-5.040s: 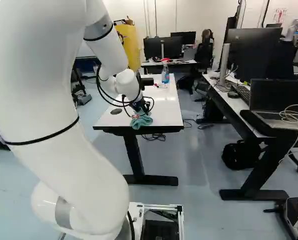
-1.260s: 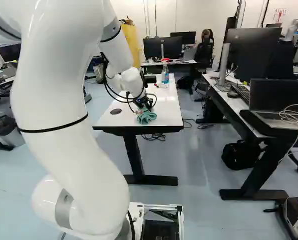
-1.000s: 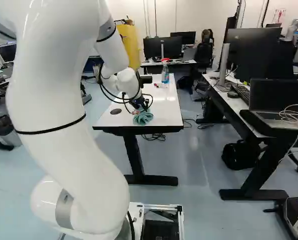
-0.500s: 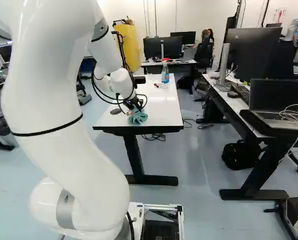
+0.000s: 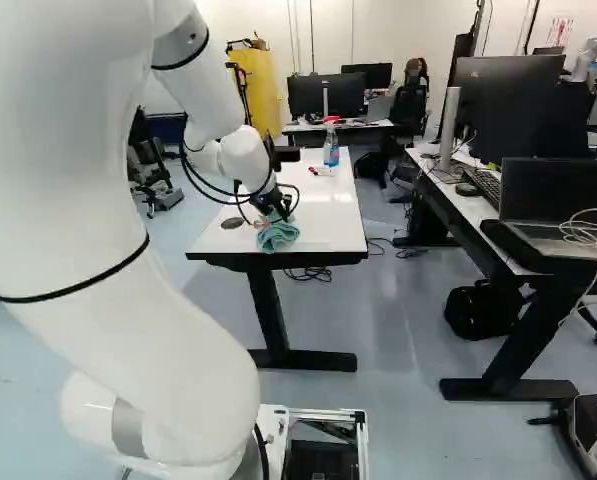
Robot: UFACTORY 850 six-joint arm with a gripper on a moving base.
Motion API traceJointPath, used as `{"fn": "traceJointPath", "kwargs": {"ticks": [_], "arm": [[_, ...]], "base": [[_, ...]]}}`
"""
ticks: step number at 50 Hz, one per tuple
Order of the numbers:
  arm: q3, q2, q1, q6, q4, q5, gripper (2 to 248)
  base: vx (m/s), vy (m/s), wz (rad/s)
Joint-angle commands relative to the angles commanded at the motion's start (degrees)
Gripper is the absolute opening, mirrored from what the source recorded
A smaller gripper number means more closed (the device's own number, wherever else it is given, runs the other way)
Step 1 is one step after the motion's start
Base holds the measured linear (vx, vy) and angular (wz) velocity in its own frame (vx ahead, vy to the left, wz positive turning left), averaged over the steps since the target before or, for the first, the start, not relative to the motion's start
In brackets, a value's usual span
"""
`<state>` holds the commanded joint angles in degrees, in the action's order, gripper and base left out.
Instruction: Clean the table with the green towel
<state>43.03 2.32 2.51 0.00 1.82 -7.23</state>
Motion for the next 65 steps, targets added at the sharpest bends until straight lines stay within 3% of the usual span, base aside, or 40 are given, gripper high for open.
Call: {"fn": "traceJointPath", "kwargs": {"ticks": [6, 53, 65], "arm": [[-1.28, -2.16, 0.98, 0.0, 0.62, -1.83, 47], [-4.95, -14.26, 0.62, 0.0, 4.48, -20.88, 47], [-4.96, -14.31, 0.61, 0.0, 4.49, -21.31, 47]], "base": [[0.0, 0.0, 0.0], [0.0, 0.0, 0.0], [0.0, 0.0, 0.0]]}}
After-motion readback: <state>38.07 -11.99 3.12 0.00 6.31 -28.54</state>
